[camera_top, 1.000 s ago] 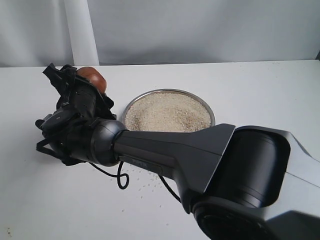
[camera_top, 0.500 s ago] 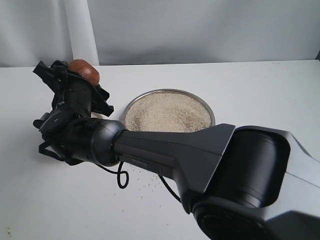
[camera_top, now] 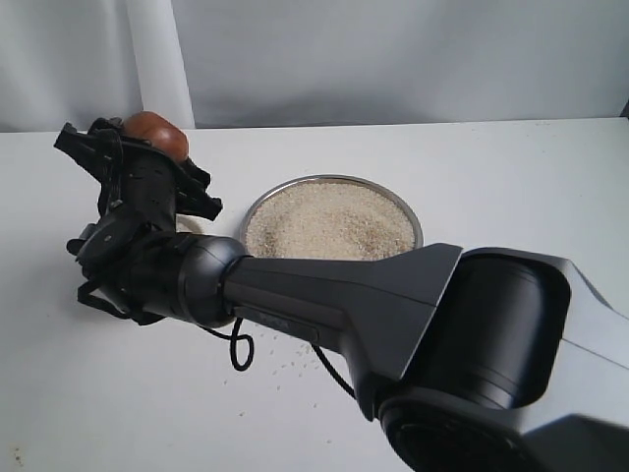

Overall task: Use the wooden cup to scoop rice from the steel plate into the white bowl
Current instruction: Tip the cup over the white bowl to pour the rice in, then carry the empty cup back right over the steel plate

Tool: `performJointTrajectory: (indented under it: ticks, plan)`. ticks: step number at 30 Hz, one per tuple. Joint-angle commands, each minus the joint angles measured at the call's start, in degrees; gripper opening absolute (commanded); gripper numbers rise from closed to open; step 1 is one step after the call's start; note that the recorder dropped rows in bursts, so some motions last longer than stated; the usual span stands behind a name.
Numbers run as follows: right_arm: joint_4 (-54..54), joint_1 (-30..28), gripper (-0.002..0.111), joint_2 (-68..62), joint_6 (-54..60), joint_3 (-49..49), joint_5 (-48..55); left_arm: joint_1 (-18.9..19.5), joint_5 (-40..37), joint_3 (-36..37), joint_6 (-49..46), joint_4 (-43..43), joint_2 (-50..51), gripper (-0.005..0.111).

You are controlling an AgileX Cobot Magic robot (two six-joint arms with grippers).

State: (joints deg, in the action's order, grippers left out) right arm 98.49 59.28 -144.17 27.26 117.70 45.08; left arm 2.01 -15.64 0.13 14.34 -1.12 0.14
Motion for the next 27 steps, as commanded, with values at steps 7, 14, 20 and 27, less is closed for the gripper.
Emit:
performJointTrajectory:
  ticks: [7, 14, 20, 27]
  plan:
    - [-9.14, 0.22, 0.000, 0.83, -4.33, 0.37, 0.27, -0.27, 0.35, -0.13, 0.22, 0.09, -0.14, 0.000]
    - [-24.75, 0.12, 0.000, 7.27, -17.49, 0.37, -5.04, -0.27, 0.35, -0.13, 0.22, 0.09, -0.14, 0.000]
    - [-44.72, -1.68, 0.000, 14.76, -17.49, 0.37, -5.89, -0.27, 0.35, -0.13, 0.22, 0.09, -0.14, 0.000]
    - [-58.25, -5.67, 0.000, 20.82, -17.03, 0.37, 4.99, -0.27, 0.35, -0.13, 0.22, 0.09, -0.14, 0.000]
